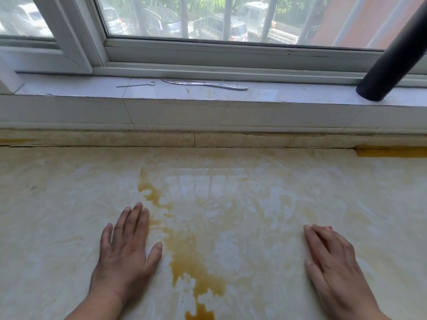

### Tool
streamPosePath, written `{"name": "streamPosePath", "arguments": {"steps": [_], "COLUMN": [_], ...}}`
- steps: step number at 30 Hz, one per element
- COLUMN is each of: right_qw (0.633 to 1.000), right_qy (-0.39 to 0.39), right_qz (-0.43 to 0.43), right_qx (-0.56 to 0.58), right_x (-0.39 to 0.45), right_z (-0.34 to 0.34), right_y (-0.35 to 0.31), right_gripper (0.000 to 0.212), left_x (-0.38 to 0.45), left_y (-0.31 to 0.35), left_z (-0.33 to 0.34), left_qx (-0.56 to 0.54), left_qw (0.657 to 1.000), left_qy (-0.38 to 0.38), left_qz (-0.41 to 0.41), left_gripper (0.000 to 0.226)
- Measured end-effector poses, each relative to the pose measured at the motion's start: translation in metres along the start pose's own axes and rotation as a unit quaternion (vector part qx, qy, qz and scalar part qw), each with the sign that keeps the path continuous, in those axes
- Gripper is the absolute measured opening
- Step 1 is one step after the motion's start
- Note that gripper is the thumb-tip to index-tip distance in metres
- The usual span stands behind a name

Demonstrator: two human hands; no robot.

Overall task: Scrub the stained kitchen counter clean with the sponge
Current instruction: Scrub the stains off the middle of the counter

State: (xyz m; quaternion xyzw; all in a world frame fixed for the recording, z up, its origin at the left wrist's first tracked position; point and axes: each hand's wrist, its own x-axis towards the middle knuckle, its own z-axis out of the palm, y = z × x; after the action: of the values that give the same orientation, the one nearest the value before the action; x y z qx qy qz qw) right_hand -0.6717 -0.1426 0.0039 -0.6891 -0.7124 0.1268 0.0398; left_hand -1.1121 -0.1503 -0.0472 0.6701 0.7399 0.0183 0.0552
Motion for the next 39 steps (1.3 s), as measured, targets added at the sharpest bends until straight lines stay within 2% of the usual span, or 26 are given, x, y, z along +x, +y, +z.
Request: {"name": "streamPosePath", "arguments": {"steps": [3, 7, 11, 15, 17, 19, 22, 27, 30, 34, 39], "right_qw": [0.999, 0.987, 0.965, 0.936, 0.910, 0.865, 0.831, 0.842, 0.869, 0.931, 0.981], "right_qy": [-0.013, -0.030, -0.042, -0.066, -0.079, -0.090, -0.106, -0.150, -0.160, -0.128, -0.093], "right_qz": [-0.037, -0.158, -0.258, -0.344, -0.408, -0.491, -0.542, -0.516, -0.467, -0.341, -0.168], "right_qx": [-0.015, -0.021, -0.018, 0.024, 0.011, -0.047, -0.067, -0.055, -0.040, -0.035, 0.003], "right_x": [-0.014, -0.062, -0.102, -0.102, -0.097, -0.092, -0.083, -0.063, -0.047, -0.006, 0.029], "right_z": [0.006, 0.012, 0.020, 0.029, 0.034, 0.041, 0.051, 0.063, 0.062, 0.050, 0.035], "right_y": [-0.005, -0.015, -0.021, -0.039, -0.056, -0.081, -0.124, -0.171, -0.178, -0.154, -0.123], "right_gripper": [0.068, 0.062, 0.054, 0.050, 0.050, 0.051, 0.053, 0.060, 0.064, 0.066, 0.057], "left_x": [-0.001, 0.004, 0.002, 0.001, 0.002, 0.001, 0.002, 0.002, 0.002, 0.001, 0.001], "left_y": [0.005, 0.014, 0.013, 0.013, 0.013, 0.013, 0.013, 0.013, 0.013, 0.013, 0.012], "left_z": [-0.008, -0.023, -0.024, -0.023, -0.023, -0.024, -0.024, -0.024, -0.025, -0.024, -0.023], "left_qx": [-0.016, -0.028, -0.029, -0.036, -0.037, -0.036, -0.036, -0.035, -0.037, -0.035, -0.036], "left_qw": [0.999, 0.998, 0.997, 0.997, 0.996, 0.996, 0.996, 0.997, 0.996, 0.996, 0.996], "left_qy": [-0.028, -0.052, -0.068, -0.070, -0.074, -0.075, -0.073, -0.071, -0.078, -0.074, -0.073], "left_qz": [-0.017, -0.031, -0.031, -0.026, -0.027, -0.027, -0.026, -0.025, -0.028, -0.026, -0.025], "left_gripper": [0.088, 0.093, 0.094, 0.093, 0.093, 0.094, 0.094, 0.094, 0.093, 0.092, 0.091]}}
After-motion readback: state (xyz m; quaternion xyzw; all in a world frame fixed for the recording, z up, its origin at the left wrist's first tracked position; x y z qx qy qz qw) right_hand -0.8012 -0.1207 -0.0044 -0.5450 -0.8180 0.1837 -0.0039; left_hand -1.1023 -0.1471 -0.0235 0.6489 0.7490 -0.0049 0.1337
